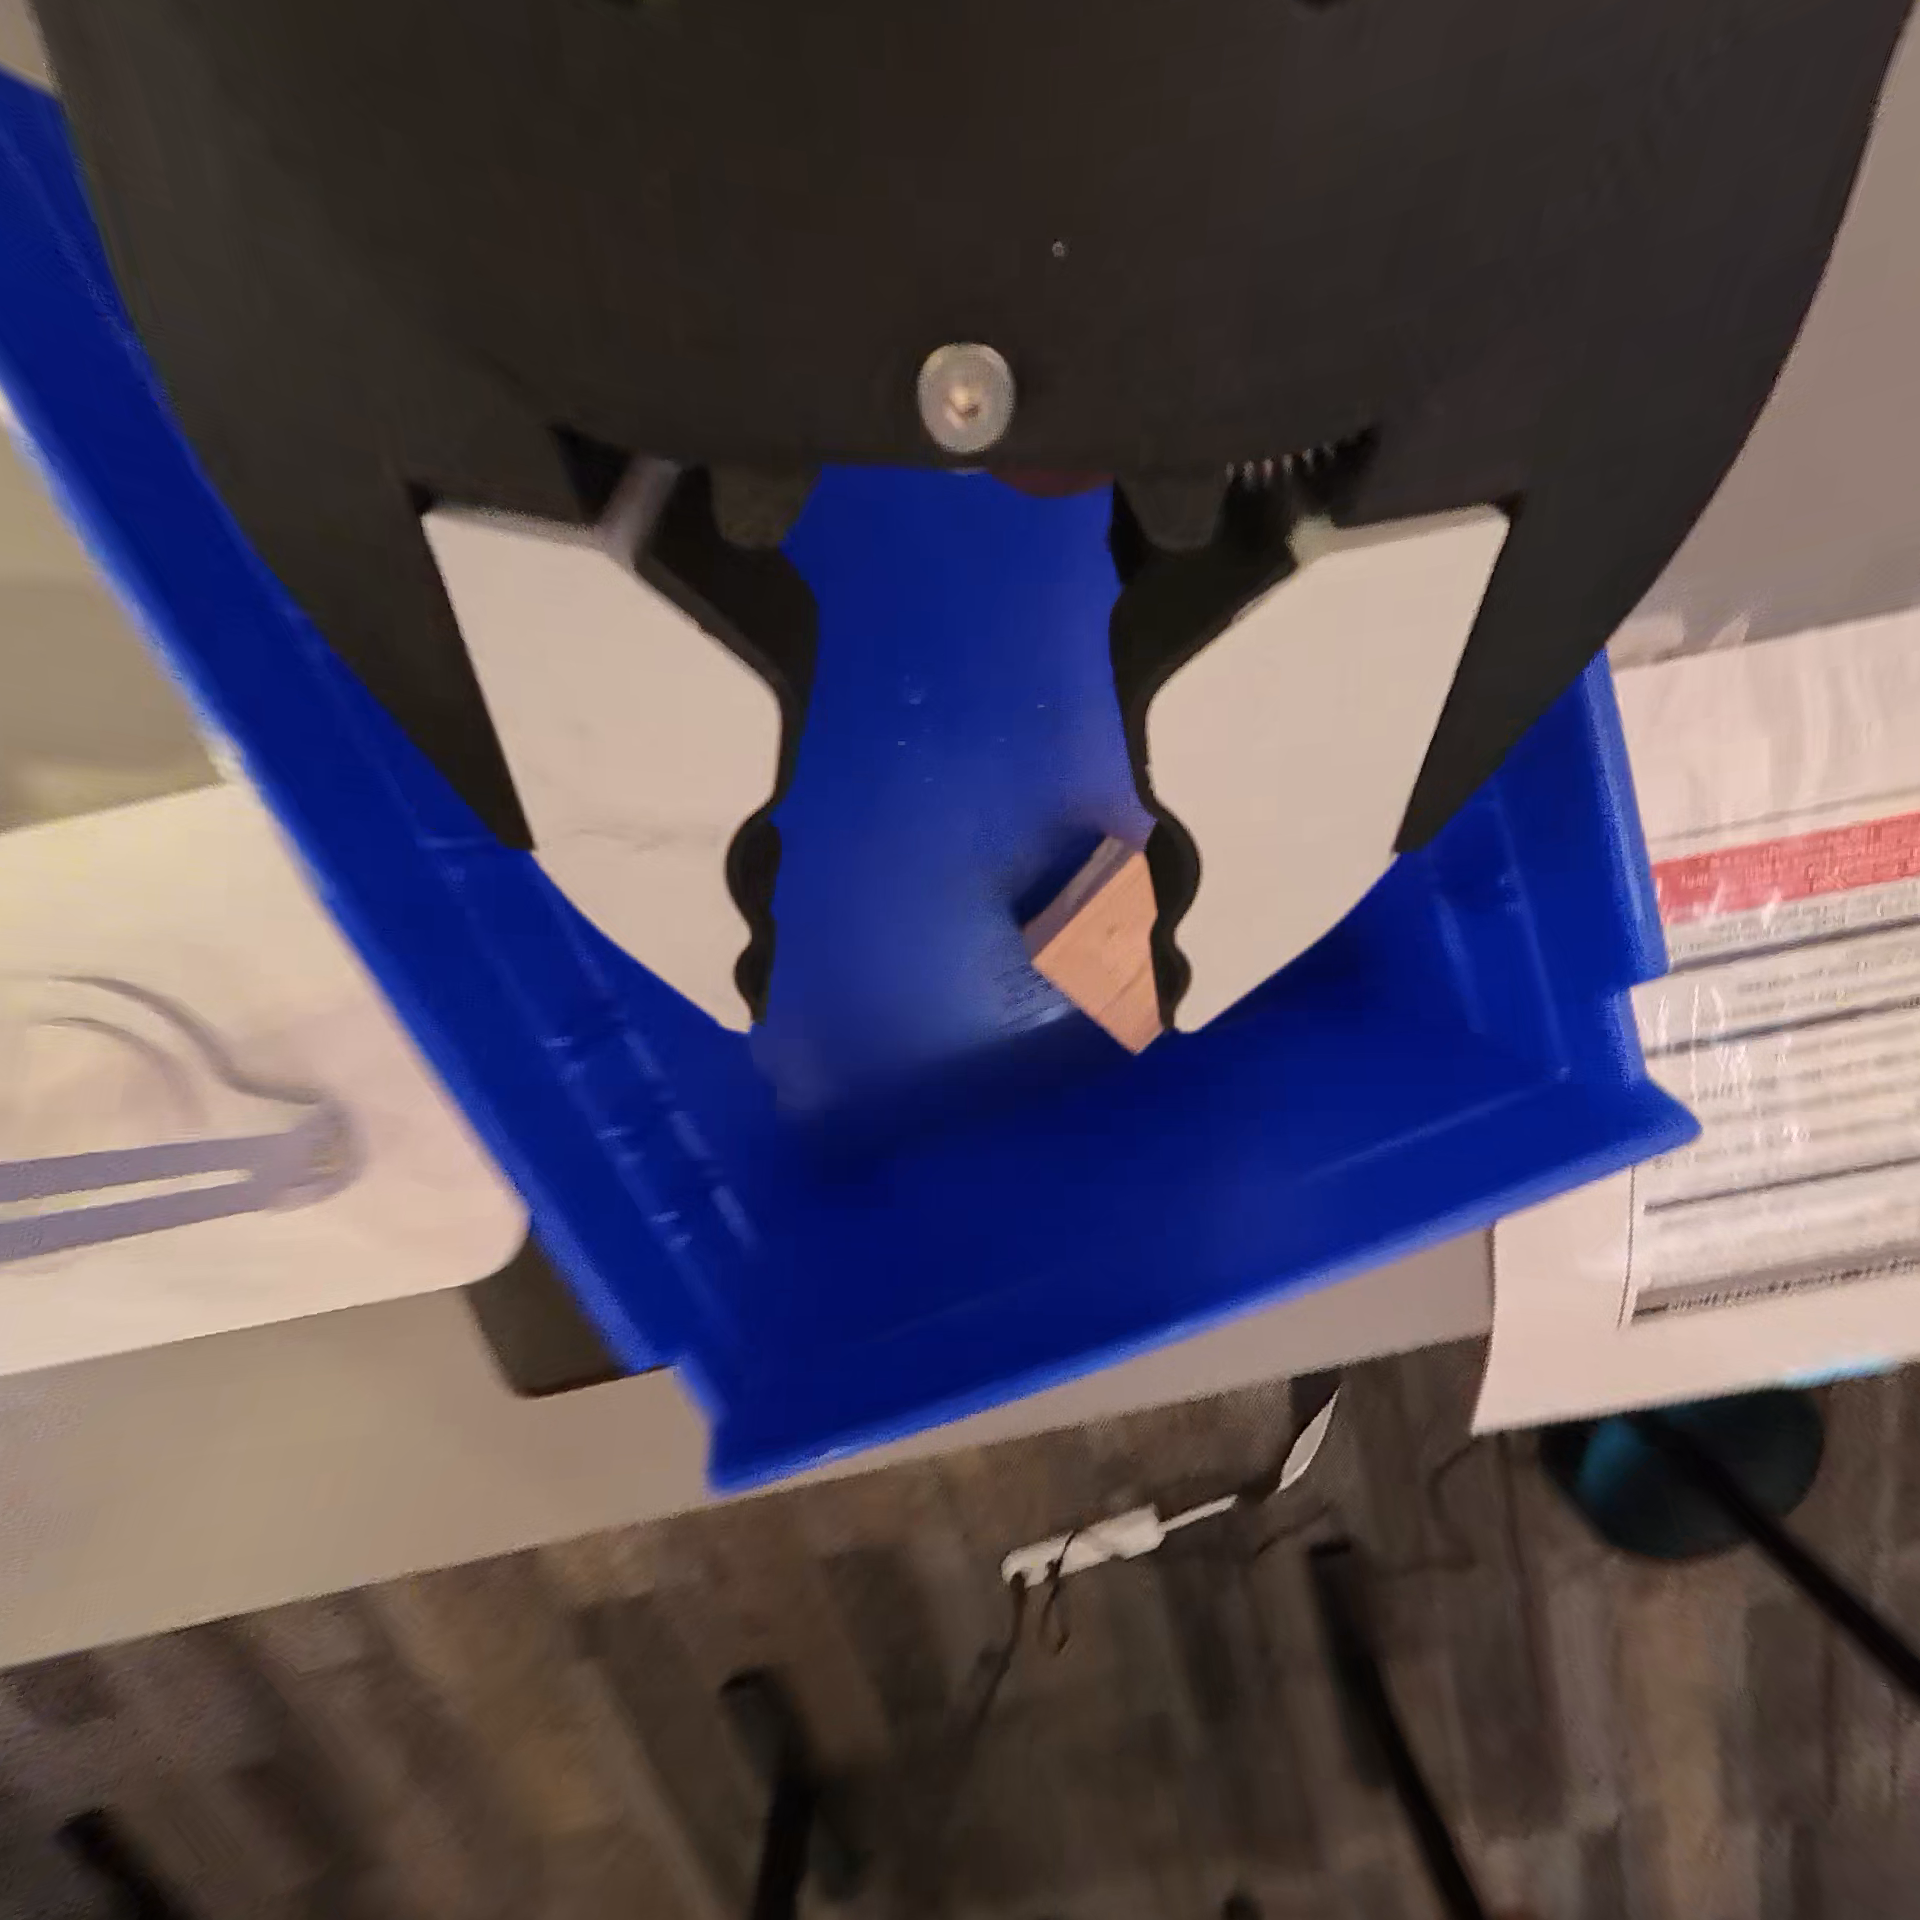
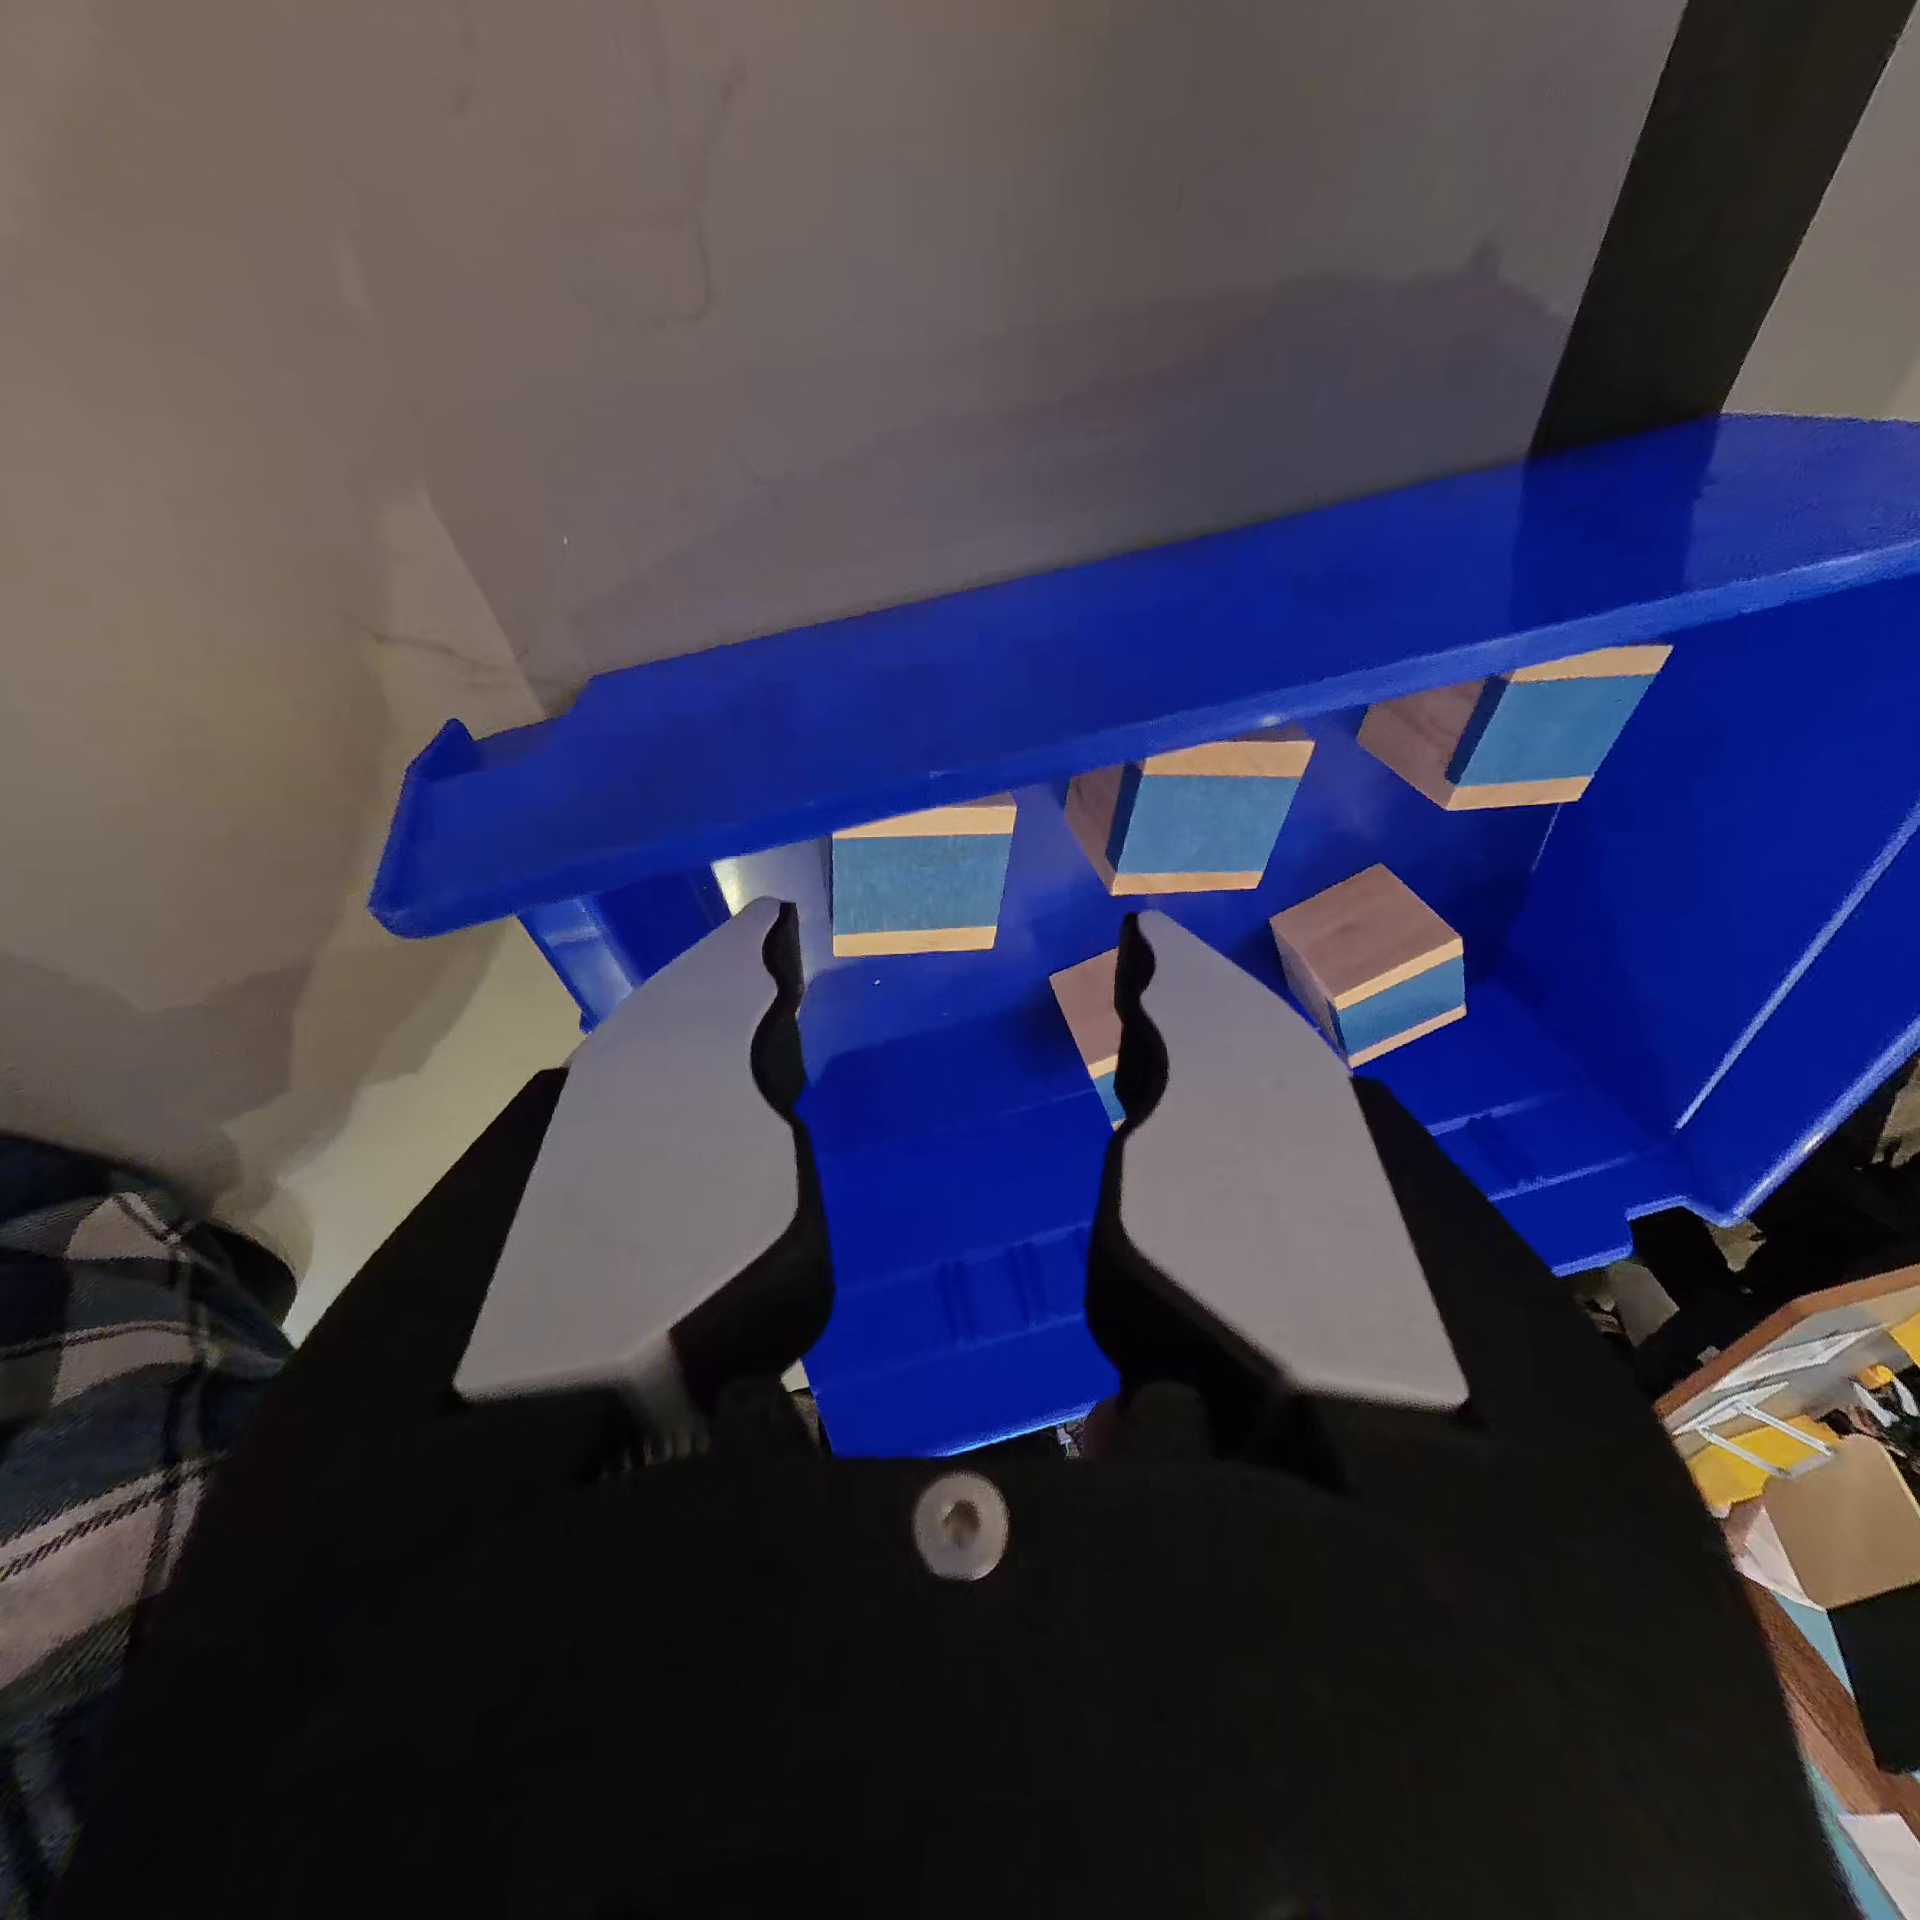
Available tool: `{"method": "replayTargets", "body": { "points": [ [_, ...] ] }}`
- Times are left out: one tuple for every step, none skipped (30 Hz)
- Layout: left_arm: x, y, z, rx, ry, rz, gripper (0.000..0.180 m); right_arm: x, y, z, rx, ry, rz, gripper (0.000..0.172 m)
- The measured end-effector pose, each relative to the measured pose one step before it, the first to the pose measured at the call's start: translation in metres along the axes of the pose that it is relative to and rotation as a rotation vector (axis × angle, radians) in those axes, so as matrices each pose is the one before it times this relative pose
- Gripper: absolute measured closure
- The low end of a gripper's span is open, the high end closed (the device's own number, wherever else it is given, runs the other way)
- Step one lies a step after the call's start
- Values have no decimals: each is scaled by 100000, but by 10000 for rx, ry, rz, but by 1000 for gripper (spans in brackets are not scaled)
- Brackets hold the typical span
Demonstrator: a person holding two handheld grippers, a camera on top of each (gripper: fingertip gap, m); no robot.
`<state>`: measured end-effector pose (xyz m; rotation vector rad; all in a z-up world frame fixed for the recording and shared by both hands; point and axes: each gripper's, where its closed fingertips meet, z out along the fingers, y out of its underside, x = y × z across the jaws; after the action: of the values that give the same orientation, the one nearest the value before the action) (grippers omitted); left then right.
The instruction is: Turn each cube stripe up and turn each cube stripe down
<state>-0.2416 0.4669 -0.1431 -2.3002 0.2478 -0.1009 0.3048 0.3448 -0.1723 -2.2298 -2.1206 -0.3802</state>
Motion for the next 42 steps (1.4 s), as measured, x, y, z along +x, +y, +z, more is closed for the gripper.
{"method": "replayTargets", "body": {
  "points": [
    [-575, 746, 955, -386, -221, -107, 109, -11, -125, 18, 2, 3, -23, 113],
    [-475, 603, 900, -377, -206, -33, 107, -54, -125, 63, -12, -24, -43, 113],
    [-645, 407, 733, -266, -360, -6, 107, -80, -98, 86, -29, -26, -61, 113],
    [-551, 334, 617, -272, -352, 35, 107, -67, -107, 94, -31, -17, -51, 113],
    [-268, 312, 548, -279, -201, -33, 106, -47, -103, 94, -27, -17, -35, 113],
    [-144, 292, 484, -312, -113, -75, 105, -50, -99, 64, -27, -23, -32, 114],
    [-280, 177, 422, -250, -239, 19, 107, -55, -103, 62, -23, -10, -42, 114],
    [-439, 11, 359, -132, -336, 4, 109, -48, -116, 40, -10, -2, -42, 114],
    [-291, 66, 328, -135, -224, -41, 110, -45, -116, 31, 0, -8, -35, 115],
    [-124, 165, 384, -188, -125, 24, 111, -62, -110, 34, -6, -12, -36, 115],
    [-6, 249, 479, -247, -50, 46, 111, -52, -99, 27, -14, -1, -43, 115],
    [-118, 221, 487, -220, -96, 12, 110, -28, -82, 24, -11, 13, -36, 115],
    [-216, 204, 486, -176, -143, -9, 110, -8, -86, 13, -7, 10, -20, 115],
    [10, 299, 487, -218, 2, 10, 109, -5, -81, 17, -3, 13, -21, 115],
    [-15, 429, 475, -281, 2, 48, 111, 7, -60, 1, -2, 22, -29, 116],
    [-221, 50, 271, -19, -104, 48, 113, 26, -62, 2, 0, 36, -29, 116],
    [-86, -133, 19, 117, 37, -97, 114, 46, -31, -24, -5, 39, -16, 117],
    [-30, 25, -64, -18, 99, -33, 116, 73, -14, -42, -8, 55, -7, 117],
    [-244, -98, -217, 115, -42, 21, 117, 115, -3, -95, -1, 87, -6, 118],
    [-164, -136, -402, 186, 43, -40, 117, 192, -41, -172, 25, 140, -16, 118],
    [104, -198, -589, 245, 283, -89, 117, 264, -97, -286, 78, 206, -28, 119],
    [-35, -263, -790, 304, 279, -165, 117, 311, -129, -373, 96, 262, -51, 119],
    [-79, -479, -1000, 447, 309, -204, 117, 288, -89, -432, 90, 269, -27, 119],
    [251, -732, -1253, 587, 560, -247, 117, 348, -106, -536, 87, 315, -10, 119],
    [336, -846, -1488, 591, 633, -447, 117, 492, -142, -610, 108, 428, -46, 118],
    [579, -1153, -1669, 691, 710, -397, 117, 526, -208, -675, 143, 447, -44, 117],
    [1002, -1485, -1807, 825, 806, -301, 117, 446, -424, -736, 268, 365, 35, 116],
    [1318, -1535, -1720, 809, 776, -231, 117, 451, -500, -768, 297, 347, 80, 117],
    [1357, -1199, -1432, 515, 581, -143, 117, 532, -422, -774, 219, 409, 59, 117],
    [1751, -1095, -1176, 452, 640, 132, 117, 542, -352, -725, 161, 430, 30, 117],
    [2183, -1187, -972, 547, 799, 205, 117, 530, -382, -703, 174, 404, 42, 117],
    [2012, -1037, -660, 453, 614, 126, 118, 540, -426, -680, 206, 384, 76, 118],
    [2080, -803, -372, 308, 632, 168, 118, 627, -498, -687, 254, 415, 83, 117],
    [2531, -774, -139, 330, 943, 151, 118, 759, -624, -711, 350, 470, 85, 117],
    [2512, -704, 126, 368, 934, 27, 118, 861, -831, -723, 471, 514, 89, 116],
    [2343, -403, 443, 225, 881, -61, 118, 981, -1065, -697, 599, 590, 85, 113],
    [2427, -158, 690, 133, 1020, -128, 118, 966, -1234, -638, 680, 599, 103, 112],
    [2220, -62, 897, 201, 956, -126, 118, 809, -1328, -503, 692, 512, 114, 111],
    [1865, 226, 1115, 136, 831, -175, 118, 775, -1409, -358, 684, 552, 107, 108],
    [1529, 614, 1283, -63, 743, -209, 118, 741, -1448, -219, 656, 592, 90, 105],
    [1246, 704, 1320, -57, 652, -179, 118, 460, -1429, -103, 620, 510, 46, 104],
    [988, 571, 1272, 118, 533, -72, 119, 115, -1392, 8, 600, 373, 22, 105]
  ]
}}
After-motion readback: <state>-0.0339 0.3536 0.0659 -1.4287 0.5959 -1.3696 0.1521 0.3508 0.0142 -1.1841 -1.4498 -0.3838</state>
